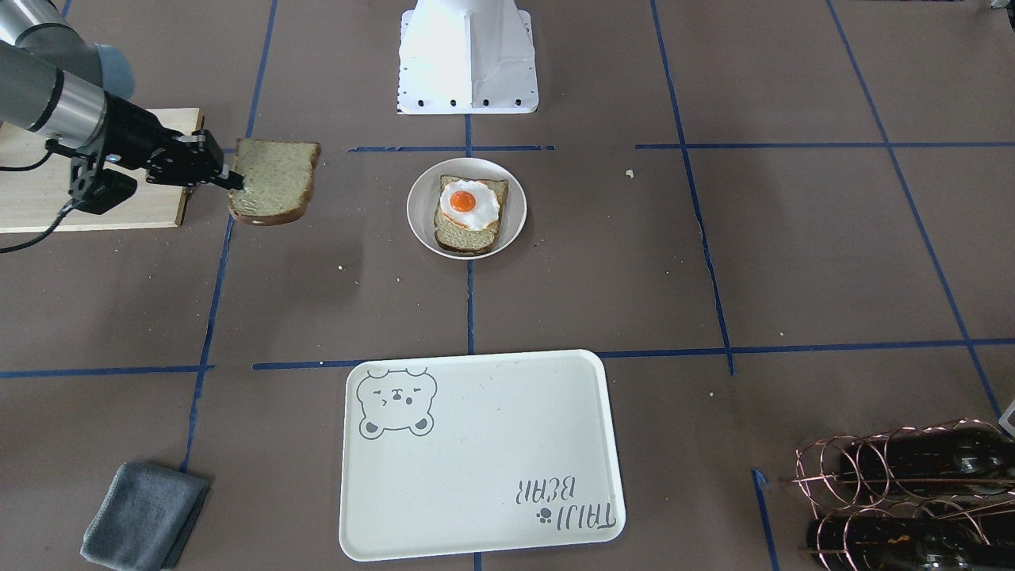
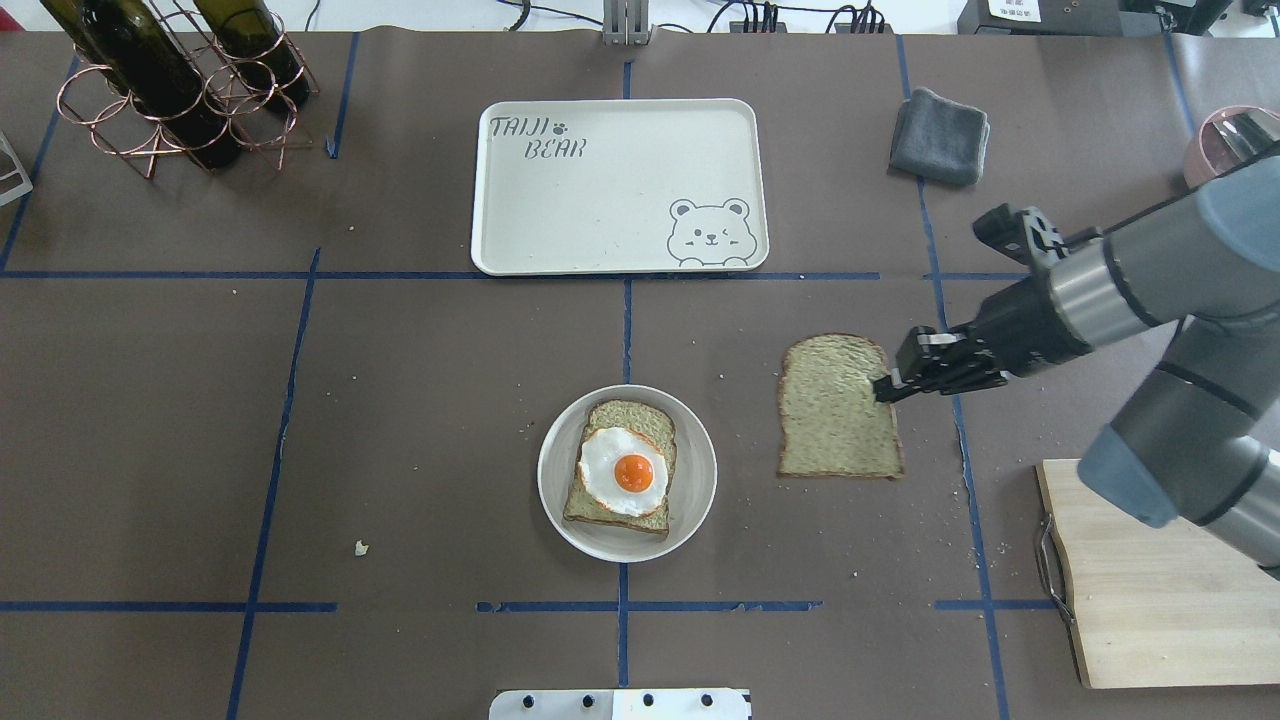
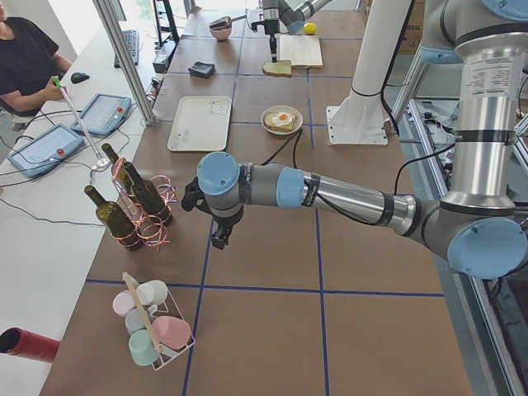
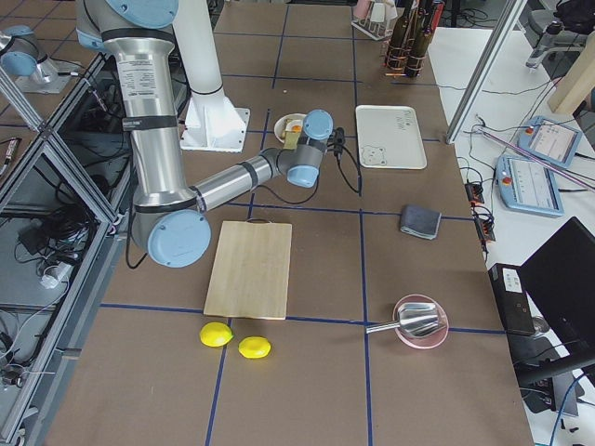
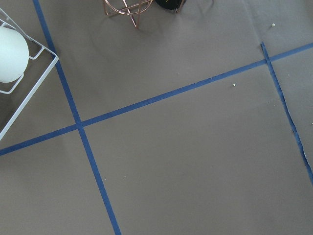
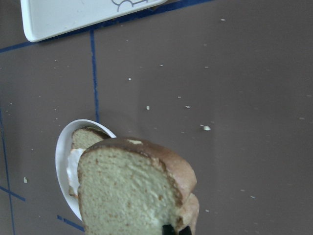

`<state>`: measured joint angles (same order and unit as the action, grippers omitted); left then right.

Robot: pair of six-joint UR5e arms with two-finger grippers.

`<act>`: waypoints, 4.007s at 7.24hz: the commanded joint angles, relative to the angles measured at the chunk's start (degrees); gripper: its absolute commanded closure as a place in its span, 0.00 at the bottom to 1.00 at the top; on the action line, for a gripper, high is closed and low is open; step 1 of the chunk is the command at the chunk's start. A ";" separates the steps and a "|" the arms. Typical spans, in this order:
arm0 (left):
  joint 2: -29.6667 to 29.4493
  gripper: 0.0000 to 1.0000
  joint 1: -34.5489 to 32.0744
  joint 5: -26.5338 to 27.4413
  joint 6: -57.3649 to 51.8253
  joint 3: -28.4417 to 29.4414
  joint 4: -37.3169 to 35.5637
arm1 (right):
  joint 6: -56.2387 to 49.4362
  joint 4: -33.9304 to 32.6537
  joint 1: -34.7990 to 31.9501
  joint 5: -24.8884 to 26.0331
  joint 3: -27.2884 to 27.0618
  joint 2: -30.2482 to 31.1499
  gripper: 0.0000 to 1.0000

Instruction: Make sandwich and place on tray

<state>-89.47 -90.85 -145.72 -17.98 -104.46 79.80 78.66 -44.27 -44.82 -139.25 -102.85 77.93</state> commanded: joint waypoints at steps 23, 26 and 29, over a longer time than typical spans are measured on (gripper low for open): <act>-24.85 0.28 58.22 19.05 85.92 6.60 45.00 | -15.61 -14.97 -10.28 4.78 -0.51 6.69 0.00; -26.54 0.37 60.70 21.80 85.92 10.67 45.00 | -16.43 -14.71 -10.28 4.78 -0.86 7.49 0.00; -28.21 0.55 60.88 23.02 88.37 12.26 45.00 | -16.52 -14.62 -10.28 4.78 -0.87 8.02 0.00</act>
<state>-117.04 -30.09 -123.25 69.20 -92.58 124.80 62.21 -58.90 -55.10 -134.47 -103.73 85.67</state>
